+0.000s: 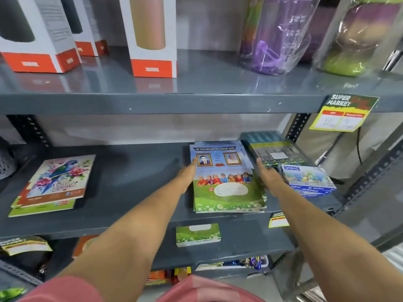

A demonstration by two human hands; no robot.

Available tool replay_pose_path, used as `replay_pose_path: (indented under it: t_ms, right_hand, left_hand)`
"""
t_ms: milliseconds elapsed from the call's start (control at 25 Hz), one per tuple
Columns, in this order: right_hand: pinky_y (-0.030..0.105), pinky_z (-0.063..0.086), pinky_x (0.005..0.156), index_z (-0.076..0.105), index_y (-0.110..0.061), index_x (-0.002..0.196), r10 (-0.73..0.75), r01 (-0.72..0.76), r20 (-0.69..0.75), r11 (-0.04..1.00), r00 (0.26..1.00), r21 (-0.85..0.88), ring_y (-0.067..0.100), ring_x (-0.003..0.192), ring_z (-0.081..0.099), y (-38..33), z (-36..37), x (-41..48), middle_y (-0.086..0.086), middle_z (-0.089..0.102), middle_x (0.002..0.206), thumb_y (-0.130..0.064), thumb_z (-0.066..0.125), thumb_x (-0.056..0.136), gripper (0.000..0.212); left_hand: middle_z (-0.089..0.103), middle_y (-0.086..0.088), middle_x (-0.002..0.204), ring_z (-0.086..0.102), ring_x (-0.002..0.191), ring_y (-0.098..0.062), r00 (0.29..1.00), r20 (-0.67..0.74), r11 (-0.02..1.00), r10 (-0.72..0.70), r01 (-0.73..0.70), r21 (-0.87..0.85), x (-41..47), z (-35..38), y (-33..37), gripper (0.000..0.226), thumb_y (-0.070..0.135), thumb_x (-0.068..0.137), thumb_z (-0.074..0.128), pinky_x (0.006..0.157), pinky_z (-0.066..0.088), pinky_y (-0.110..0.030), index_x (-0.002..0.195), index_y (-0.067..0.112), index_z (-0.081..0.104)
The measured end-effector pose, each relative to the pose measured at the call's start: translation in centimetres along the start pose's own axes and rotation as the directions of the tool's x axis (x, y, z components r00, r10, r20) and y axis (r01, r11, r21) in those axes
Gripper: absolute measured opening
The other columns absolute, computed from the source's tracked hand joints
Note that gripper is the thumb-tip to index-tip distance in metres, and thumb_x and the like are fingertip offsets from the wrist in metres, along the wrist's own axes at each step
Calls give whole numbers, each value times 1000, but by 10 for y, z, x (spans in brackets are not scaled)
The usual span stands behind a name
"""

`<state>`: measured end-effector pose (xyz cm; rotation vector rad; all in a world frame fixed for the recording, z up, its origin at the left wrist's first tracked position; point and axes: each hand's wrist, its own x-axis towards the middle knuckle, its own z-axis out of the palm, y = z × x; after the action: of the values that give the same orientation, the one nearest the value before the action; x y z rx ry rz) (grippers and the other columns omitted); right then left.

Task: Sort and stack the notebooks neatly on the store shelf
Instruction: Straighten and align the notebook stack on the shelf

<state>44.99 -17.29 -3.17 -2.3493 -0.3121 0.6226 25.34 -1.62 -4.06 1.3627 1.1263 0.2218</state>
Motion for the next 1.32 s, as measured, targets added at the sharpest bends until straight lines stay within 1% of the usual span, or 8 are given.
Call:
replay_pose_path:
  t_ms: [280,360,640,760,840,920,1080,1320]
  right_hand:
    - [48,18,120,26,-20,151,30,-69,326,992,945,109,31,145,25,11,17,48,12,25,158,-90,18,70,107]
    - [52,21,118,30,-23,149,19,-77,390,988,921,134,30,143,31,16,15,59,10,31,156,-100,25,51,124]
    - [46,33,113,58,-14,117,75,-187,310,918,948,350,31,132,46,12,-17,8,14,57,116,-78,18,82,84]
    - [49,34,113,40,-13,142,207,-249,143,717,968,651,30,134,43,71,-6,30,7,48,144,-89,26,63,110]
    - [34,56,89,51,-18,125,318,-326,181,493,931,807,25,107,60,86,-1,-14,-1,74,104,-77,26,76,81]
    - [19,55,58,52,-25,91,316,-370,294,219,902,903,18,75,54,76,9,-63,-5,68,50,-63,20,89,49]
    - [55,35,109,47,-15,136,204,-518,526,-98,826,850,35,130,45,43,43,-111,15,48,139,-51,16,93,64]
    - [55,14,119,23,-16,151,272,-502,498,-62,823,863,33,147,18,-13,60,-113,12,21,159,-59,10,94,73]
  left_hand:
    - [61,-11,135,58,124,-31,986,166,989,25,-1,-146,28,32,4,107,98,53,30,107,43,-53,128,29,62]
    - [66,-12,127,62,117,-31,988,152,982,21,8,-187,13,32,11,92,88,74,22,100,49,-48,126,24,64]
    - [68,-19,123,64,114,-35,992,129,963,-15,49,-265,0,36,8,86,74,89,6,106,45,-51,114,20,69]
    - [67,-18,123,63,115,-34,989,149,960,-18,59,-272,-3,38,6,83,73,89,8,107,44,-52,114,21,68]
    - [66,-18,126,62,118,-34,990,135,959,-27,64,-276,-4,39,5,84,74,88,8,109,42,-53,118,22,66]
    - [65,-17,129,60,121,-33,992,119,959,-30,62,-278,-5,39,5,86,76,87,9,110,40,-53,124,22,65]
    - [68,-17,118,66,106,-34,990,138,950,-27,68,-305,-9,39,6,86,74,88,10,98,50,-50,124,18,64]
    - [68,-18,120,64,112,-36,981,191,937,-24,89,-338,-14,35,2,87,76,87,11,99,49,-52,123,17,65]
